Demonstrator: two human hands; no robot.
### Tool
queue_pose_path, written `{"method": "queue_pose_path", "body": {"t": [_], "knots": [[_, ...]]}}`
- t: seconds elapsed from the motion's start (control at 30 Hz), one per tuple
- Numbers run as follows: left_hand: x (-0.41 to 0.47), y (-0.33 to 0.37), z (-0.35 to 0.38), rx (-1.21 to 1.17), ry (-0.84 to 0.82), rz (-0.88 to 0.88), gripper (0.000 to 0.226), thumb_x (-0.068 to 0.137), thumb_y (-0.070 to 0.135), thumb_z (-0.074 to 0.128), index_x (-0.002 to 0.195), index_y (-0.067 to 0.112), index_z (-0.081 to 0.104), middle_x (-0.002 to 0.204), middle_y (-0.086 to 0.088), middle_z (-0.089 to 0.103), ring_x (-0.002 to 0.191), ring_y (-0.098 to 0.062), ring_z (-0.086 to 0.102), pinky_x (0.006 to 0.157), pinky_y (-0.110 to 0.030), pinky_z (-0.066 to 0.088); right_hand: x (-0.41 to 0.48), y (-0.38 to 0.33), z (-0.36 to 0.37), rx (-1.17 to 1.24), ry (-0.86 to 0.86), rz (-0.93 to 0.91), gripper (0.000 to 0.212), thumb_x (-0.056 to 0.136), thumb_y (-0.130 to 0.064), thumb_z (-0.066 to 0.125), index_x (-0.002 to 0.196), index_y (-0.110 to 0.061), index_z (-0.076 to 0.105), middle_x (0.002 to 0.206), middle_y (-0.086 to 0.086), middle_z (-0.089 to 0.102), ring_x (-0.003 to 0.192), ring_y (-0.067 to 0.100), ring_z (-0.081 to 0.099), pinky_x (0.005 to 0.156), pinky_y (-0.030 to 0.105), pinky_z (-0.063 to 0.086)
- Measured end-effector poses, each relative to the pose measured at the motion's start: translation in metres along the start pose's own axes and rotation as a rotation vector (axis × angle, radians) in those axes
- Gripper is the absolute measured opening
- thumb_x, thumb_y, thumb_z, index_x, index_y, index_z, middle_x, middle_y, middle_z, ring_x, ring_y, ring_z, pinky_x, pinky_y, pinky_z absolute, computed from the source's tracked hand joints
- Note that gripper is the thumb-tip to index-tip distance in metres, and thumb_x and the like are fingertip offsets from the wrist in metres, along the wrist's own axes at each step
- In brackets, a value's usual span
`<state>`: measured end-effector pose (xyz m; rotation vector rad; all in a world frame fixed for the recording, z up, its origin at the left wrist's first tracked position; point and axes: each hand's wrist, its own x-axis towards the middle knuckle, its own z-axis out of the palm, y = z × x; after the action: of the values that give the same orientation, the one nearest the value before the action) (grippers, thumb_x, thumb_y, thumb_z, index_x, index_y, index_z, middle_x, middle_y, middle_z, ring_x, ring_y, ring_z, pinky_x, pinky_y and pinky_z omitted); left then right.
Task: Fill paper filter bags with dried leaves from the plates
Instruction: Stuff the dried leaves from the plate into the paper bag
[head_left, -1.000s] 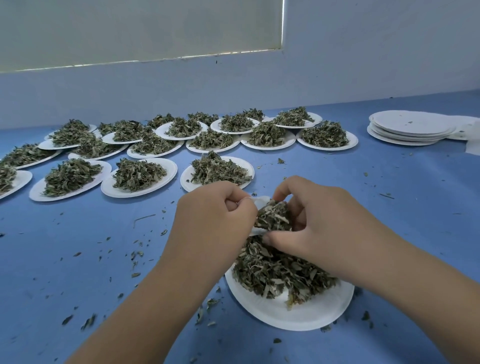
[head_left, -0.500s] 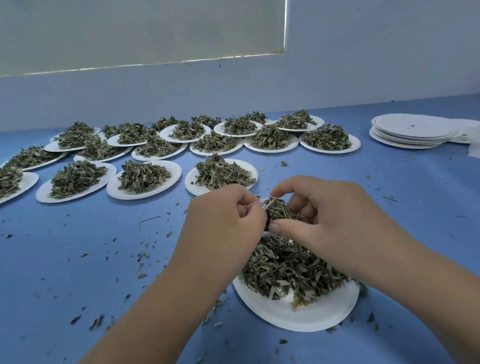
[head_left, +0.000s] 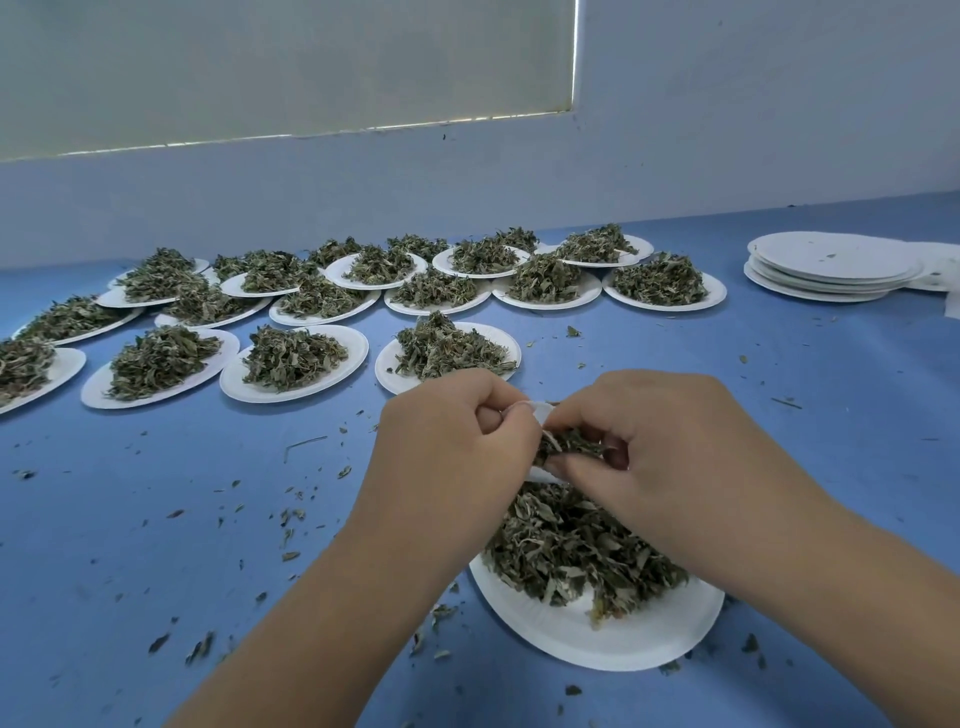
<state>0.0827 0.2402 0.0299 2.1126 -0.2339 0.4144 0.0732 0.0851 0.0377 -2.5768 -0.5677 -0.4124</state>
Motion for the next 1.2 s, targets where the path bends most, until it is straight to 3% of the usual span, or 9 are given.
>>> {"method": "queue_pose_path", "body": {"t": [0.27, 0.37, 0.47, 0.63, 0.8, 0.97, 1.03, 1.13, 1.2], "knots": [[-0.003, 0.0, 0.003, 0.012, 0.003, 0.022, 0.017, 0.082, 0.017, 0.062, 0.067, 0.022, 0.068, 0.053, 0.001, 0.059, 0.045, -0.002, 0.044, 0.044, -0.009, 0.034, 0.001, 0.004, -0.001, 0.169, 0.072, 0.015, 0.019, 0.075, -0.04, 0.073, 0.09, -0.038, 0.062, 0.071, -0.021, 0.061, 0.078, -0.002, 0.057, 0.065, 0.021, 0.048], [-0.002, 0.001, 0.002, -0.014, -0.008, 0.018, 0.017, 0.082, 0.015, 0.062, 0.068, 0.023, 0.069, 0.055, 0.0, 0.062, 0.048, -0.005, 0.049, 0.046, -0.01, 0.036, 0.001, 0.002, 0.002, 0.098, 0.115, -0.058, 0.007, 0.078, -0.034, 0.073, 0.08, -0.032, 0.066, 0.067, -0.017, 0.058, 0.071, 0.005, 0.056, 0.06, 0.023, 0.046], [-0.003, 0.003, 0.001, -0.051, -0.019, 0.023, 0.019, 0.081, 0.011, 0.062, 0.068, 0.022, 0.07, 0.056, -0.005, 0.063, 0.046, 0.0, 0.053, 0.045, -0.008, 0.036, 0.0, -0.001, 0.007, 0.066, 0.134, -0.124, 0.002, 0.08, -0.027, 0.074, 0.081, -0.026, 0.073, 0.069, -0.01, 0.057, 0.064, 0.009, 0.052, 0.059, 0.034, 0.047], [-0.001, 0.004, -0.005, -0.09, -0.007, 0.025, 0.018, 0.084, 0.014, 0.062, 0.069, 0.019, 0.071, 0.046, -0.001, 0.058, 0.036, 0.001, 0.045, 0.04, -0.003, 0.029, 0.0, 0.003, 0.003, 0.113, 0.138, -0.175, 0.013, 0.083, -0.032, 0.064, 0.092, -0.036, 0.073, 0.071, -0.016, 0.053, 0.064, -0.002, 0.047, 0.06, 0.014, 0.038], [0.002, 0.0, -0.008, -0.048, 0.03, 0.041, 0.019, 0.085, 0.016, 0.064, 0.067, 0.021, 0.068, 0.044, 0.001, 0.043, 0.038, -0.005, 0.034, 0.04, -0.007, 0.027, -0.001, 0.003, 0.001, 0.181, 0.334, -0.128, 0.02, 0.08, -0.031, 0.067, 0.099, -0.034, 0.063, 0.087, -0.016, 0.055, 0.071, -0.002, 0.053, 0.068, 0.005, 0.037], [0.001, -0.001, -0.009, -0.056, 0.034, 0.052, 0.018, 0.085, 0.016, 0.064, 0.067, 0.018, 0.068, 0.045, -0.004, 0.044, 0.038, -0.006, 0.032, 0.039, -0.007, 0.026, 0.005, 0.007, 0.002, 0.389, 0.081, 0.133, 0.048, 0.076, -0.05, 0.06, 0.122, -0.047, 0.049, 0.107, -0.026, 0.055, 0.079, -0.006, 0.059, 0.064, 0.012, 0.043], [0.002, -0.002, -0.009, -0.055, 0.037, 0.051, 0.018, 0.085, 0.015, 0.064, 0.067, 0.018, 0.068, 0.046, -0.005, 0.045, 0.038, -0.005, 0.032, 0.039, -0.007, 0.026, 0.006, 0.01, 0.005, 0.43, 0.035, 0.169, 0.043, 0.075, -0.044, 0.062, 0.117, -0.047, 0.054, 0.102, -0.025, 0.058, 0.076, -0.004, 0.06, 0.066, 0.016, 0.043], [0.002, -0.003, -0.008, -0.046, 0.047, 0.054, 0.018, 0.084, 0.015, 0.065, 0.067, 0.019, 0.069, 0.045, -0.004, 0.046, 0.038, -0.005, 0.033, 0.039, -0.007, 0.027, 0.009, 0.01, 0.008, 0.465, 0.097, 0.157, 0.016, 0.08, -0.027, 0.069, 0.092, -0.036, 0.068, 0.081, -0.021, 0.066, 0.066, 0.0, 0.061, 0.063, 0.014, 0.043], [0.001, -0.003, -0.007, -0.035, 0.048, 0.053, 0.017, 0.084, 0.015, 0.065, 0.068, 0.019, 0.069, 0.047, -0.005, 0.049, 0.038, -0.005, 0.034, 0.039, -0.007, 0.028, 0.008, 0.01, 0.009, 0.459, 0.158, 0.122, 0.014, 0.08, -0.018, 0.072, 0.082, -0.032, 0.07, 0.072, -0.017, 0.067, 0.063, 0.002, 0.061, 0.059, 0.011, 0.044]]}}
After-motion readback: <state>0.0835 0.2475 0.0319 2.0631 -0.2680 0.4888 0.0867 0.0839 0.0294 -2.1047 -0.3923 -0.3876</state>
